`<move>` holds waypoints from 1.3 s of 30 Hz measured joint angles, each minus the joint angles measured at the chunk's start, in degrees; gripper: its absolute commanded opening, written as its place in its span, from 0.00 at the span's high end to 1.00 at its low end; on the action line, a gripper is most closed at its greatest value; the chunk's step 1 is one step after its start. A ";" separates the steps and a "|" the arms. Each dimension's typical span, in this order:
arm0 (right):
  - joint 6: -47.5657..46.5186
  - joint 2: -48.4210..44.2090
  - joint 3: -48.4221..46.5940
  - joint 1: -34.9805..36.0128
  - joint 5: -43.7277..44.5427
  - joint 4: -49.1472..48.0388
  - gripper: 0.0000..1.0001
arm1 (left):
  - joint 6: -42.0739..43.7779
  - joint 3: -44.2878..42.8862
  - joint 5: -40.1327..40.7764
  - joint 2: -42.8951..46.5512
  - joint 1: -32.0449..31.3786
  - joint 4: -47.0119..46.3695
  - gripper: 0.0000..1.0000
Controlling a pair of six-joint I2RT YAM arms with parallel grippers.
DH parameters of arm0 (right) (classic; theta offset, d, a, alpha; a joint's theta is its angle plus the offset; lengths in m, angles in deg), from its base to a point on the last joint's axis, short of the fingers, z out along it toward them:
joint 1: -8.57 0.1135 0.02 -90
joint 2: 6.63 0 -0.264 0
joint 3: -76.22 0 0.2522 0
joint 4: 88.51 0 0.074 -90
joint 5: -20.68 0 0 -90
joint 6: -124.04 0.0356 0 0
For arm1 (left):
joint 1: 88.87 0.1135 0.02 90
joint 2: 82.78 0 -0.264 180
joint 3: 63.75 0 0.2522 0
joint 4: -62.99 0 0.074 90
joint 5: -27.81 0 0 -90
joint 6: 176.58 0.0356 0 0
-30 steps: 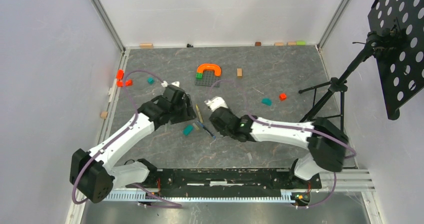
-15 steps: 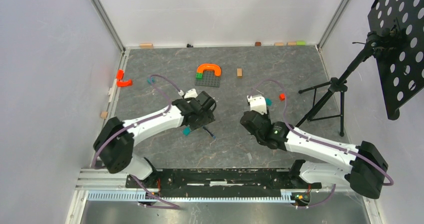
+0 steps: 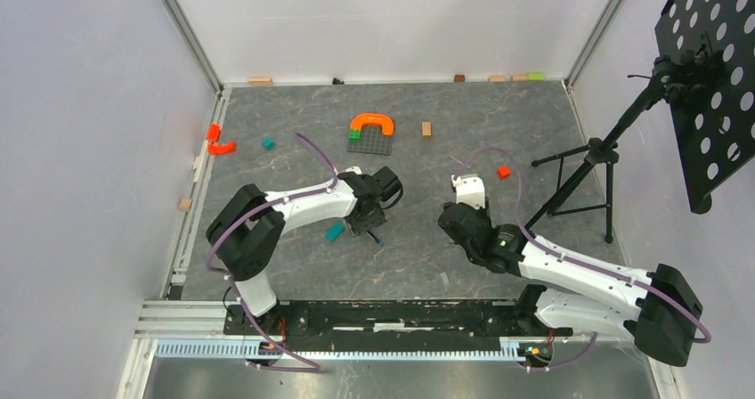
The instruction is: Insert the pens into the pen caps
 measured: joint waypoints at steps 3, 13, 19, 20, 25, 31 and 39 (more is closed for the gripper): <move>-0.04 -0.48 0.66 -0.20 -0.04 -0.26 0.44 | 0.07 0.13 0.11 -0.85 0.02 -0.68 0.69; -0.17 -0.55 1.07 -0.37 -0.24 -0.55 0.44 | 2.93 1.05 0.09 -2.23 0.00 -4.98 0.72; -0.17 -0.55 1.07 -0.37 -0.68 -1.20 0.44 | 4.70 2.84 0.50 -1.25 -0.39 -7.87 0.88; -0.17 -0.52 1.09 -0.37 -0.70 -1.27 0.44 | 4.79 3.39 0.57 -0.92 -0.39 -8.35 0.93; -0.17 -0.39 1.09 -0.37 -0.87 -1.29 0.45 | 6.14 6.03 0.44 0.81 -0.44 -11.74 0.98; -1.27 -1.09 1.44 -0.48 -1.97 -3.32 0.47 | 11.04 13.79 -0.24 6.14 -1.03 -21.88 0.98; -3.65 -9.35 6.45 -0.59 -6.56 -12.09 0.46 | 20.52 26.64 -5.68 16.87 -1.75 -33.18 0.98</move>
